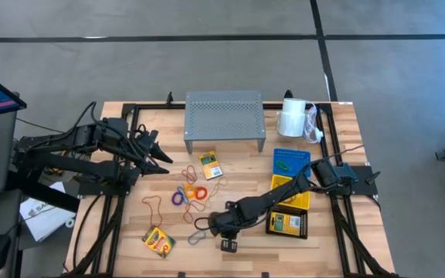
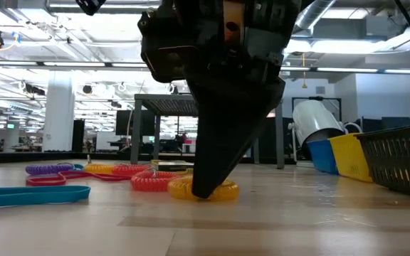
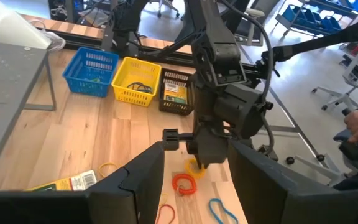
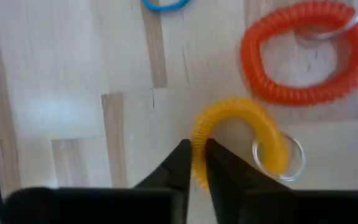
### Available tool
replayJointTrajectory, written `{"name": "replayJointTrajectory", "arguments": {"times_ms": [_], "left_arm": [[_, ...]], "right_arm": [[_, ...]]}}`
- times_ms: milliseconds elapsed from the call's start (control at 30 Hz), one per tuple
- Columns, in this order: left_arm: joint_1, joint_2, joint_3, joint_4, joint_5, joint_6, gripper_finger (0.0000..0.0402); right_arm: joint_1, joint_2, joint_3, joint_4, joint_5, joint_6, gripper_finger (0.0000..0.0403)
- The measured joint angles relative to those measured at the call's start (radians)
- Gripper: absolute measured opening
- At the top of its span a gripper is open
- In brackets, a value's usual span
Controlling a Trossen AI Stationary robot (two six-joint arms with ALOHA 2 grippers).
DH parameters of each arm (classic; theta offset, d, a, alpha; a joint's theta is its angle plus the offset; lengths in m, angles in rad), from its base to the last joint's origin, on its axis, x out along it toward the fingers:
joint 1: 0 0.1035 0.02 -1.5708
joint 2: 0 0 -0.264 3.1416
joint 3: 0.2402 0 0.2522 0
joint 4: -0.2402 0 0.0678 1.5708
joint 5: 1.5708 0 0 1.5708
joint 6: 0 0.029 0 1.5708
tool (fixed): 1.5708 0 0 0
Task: Pick & Place Office Desk Supplies
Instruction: Put the yellow spring keychain into the blue basket
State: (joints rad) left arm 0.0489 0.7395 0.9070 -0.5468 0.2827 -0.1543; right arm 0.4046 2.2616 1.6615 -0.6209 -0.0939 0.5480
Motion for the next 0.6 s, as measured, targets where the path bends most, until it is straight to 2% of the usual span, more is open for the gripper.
{"name": "replayJointTrajectory", "arguments": {"times_ms": [67, 333, 600], "left_arm": [[0.0, 0.0, 0.0, 0.0, 0.003, 0.0, 0.0173], [0.0, 0.0, 0.0, 0.001, 0.003, 0.0, 0.0173], [0.0, 0.0, 0.0, 0.001, 0.003, 0.0, 0.0173]], "right_arm": [[0.001, -0.001, 0.0, -0.029, -0.002, 0.003, 0.0013], [0.011, -0.005, 0.013, -0.067, 0.025, 0.081, 0.0004], [0.017, 0.001, 0.156, -0.217, 0.04, 0.097, 0.0001]]}}
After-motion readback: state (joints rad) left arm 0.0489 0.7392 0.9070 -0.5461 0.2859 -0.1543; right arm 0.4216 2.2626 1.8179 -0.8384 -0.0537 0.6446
